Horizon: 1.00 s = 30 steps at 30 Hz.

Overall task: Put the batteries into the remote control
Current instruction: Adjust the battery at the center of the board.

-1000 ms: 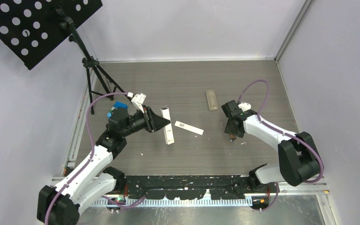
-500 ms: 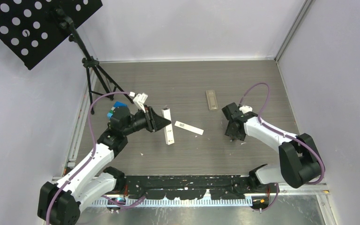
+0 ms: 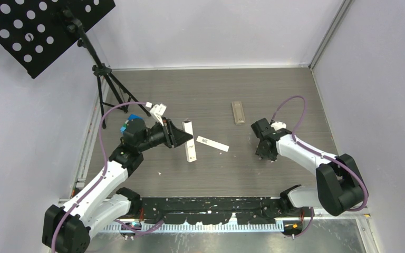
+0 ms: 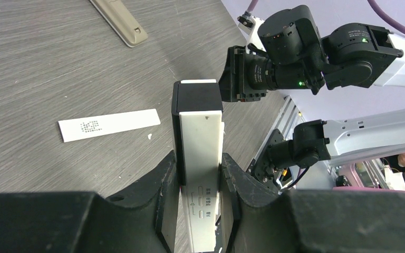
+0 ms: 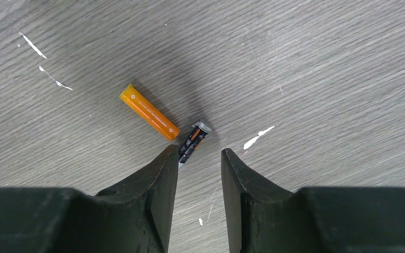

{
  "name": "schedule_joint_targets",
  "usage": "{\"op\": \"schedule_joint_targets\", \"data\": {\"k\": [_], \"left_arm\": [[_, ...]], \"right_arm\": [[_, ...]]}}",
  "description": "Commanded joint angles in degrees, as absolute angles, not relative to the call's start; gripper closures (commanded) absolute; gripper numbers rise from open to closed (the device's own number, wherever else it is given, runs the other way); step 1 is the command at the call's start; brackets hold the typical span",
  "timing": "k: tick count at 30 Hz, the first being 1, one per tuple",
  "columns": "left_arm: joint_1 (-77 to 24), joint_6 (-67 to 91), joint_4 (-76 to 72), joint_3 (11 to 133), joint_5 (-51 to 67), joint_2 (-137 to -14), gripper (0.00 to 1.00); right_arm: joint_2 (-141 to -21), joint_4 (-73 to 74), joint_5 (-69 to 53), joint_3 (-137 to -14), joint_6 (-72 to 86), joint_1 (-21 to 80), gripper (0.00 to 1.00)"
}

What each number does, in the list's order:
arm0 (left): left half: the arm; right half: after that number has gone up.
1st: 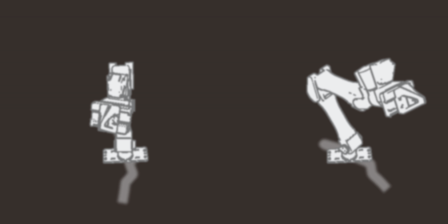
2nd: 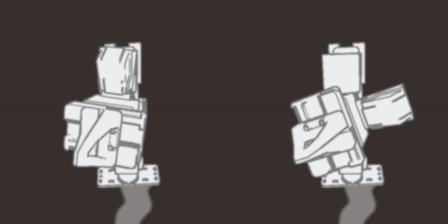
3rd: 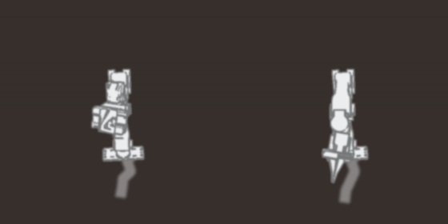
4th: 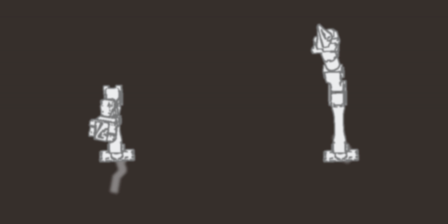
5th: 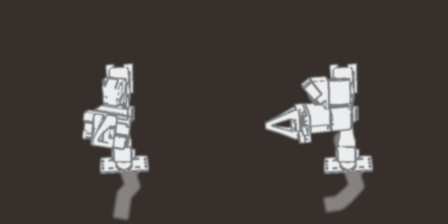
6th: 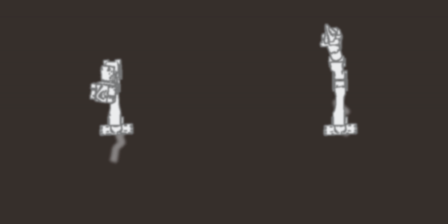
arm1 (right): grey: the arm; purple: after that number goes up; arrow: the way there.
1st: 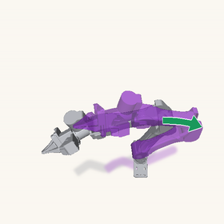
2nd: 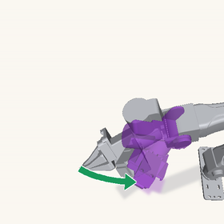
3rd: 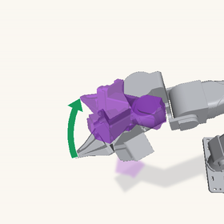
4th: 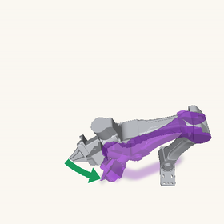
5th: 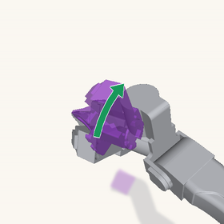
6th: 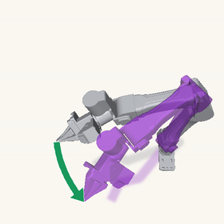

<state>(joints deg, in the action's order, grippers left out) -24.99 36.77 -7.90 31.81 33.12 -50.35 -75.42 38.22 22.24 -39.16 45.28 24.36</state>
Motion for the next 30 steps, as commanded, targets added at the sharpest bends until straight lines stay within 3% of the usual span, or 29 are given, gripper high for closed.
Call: {"op": "schedule_joint_targets", "data": {"k": [1,5,20,23,30], "left_arm": [[-24.87,36.06,-11.41,33.73,34.38,-50.08,1.00],[-24.87,36.06,-11.19,33.59,34.36,-49.92,1.00],[-24.87,35.42,-8.96,33.63,34.06,-48.36,1.00],[-24.87,35.10,-8.45,33.64,33.76,-47.82,1.00],[-24.87,37.60,-10.84,30.96,32.48,-46.77,1.00]], "right_arm": [[-74.02,38.06,24.47,-38.82,47.04,24.26,0.59],[-73.83,38.06,24.91,-38.39,47.32,24.26,0.60],[-72.53,35.51,21.95,-35.29,52.60,24.26,0.85],[-69.29,32.24,14.75,-32.86,58.52,24.45,0.99],[-63.23,32.19,18.06,-30.30,80.97,34.89,1.00]]}}
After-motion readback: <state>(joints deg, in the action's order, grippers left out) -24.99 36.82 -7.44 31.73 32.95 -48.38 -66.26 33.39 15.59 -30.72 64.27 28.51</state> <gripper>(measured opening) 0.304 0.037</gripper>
